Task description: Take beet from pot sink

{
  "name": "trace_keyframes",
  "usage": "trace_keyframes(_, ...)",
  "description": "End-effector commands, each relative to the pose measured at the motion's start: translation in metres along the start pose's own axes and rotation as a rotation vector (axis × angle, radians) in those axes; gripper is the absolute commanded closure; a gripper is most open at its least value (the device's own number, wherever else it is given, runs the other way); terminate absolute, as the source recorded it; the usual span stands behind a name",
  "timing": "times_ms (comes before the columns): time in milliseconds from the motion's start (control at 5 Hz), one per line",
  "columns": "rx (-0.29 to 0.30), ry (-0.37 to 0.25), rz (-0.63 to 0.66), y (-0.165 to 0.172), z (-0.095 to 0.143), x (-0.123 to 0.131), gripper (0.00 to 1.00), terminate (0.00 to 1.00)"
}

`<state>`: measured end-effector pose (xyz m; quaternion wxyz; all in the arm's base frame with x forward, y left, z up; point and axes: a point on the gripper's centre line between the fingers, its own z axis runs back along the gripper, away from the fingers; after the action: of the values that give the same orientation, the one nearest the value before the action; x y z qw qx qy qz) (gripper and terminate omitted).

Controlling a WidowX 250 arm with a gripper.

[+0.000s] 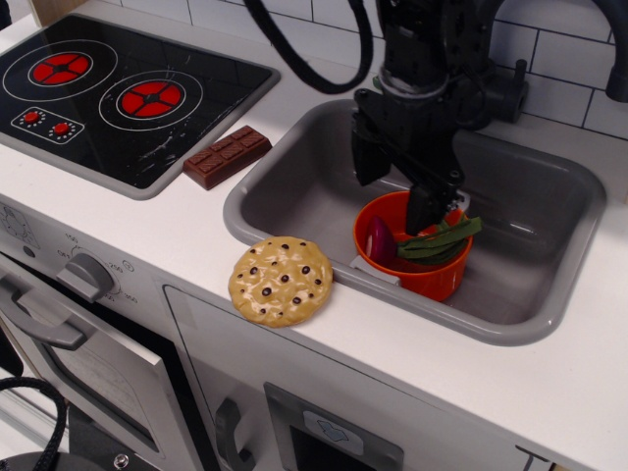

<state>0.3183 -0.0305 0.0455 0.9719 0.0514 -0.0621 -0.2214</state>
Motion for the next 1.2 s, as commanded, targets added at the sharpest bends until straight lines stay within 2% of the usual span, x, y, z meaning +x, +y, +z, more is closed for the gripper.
trace_keyframes(0, -0.014, -0.041, -0.03, -0.006, -0.004, 0.016, 0.0, 0.0)
trace_keyframes(200, -0.017, -0.017, -0.051, -0.012, -0.011, 0.014, 0.0, 0.0)
trace_keyframes(600, 0.01, -0.016, -0.058, -0.019, -0.026, 0.006, 0.0, 0.0)
trace_keyframes(800, 0.023, 0.02, -0.052, -0.02, -0.038, 0.006, 0.0, 0.0)
trace_keyframes(1000, 0.029, 0.029, -0.027, -0.016, -0.039, 0.007, 1.0, 0.0)
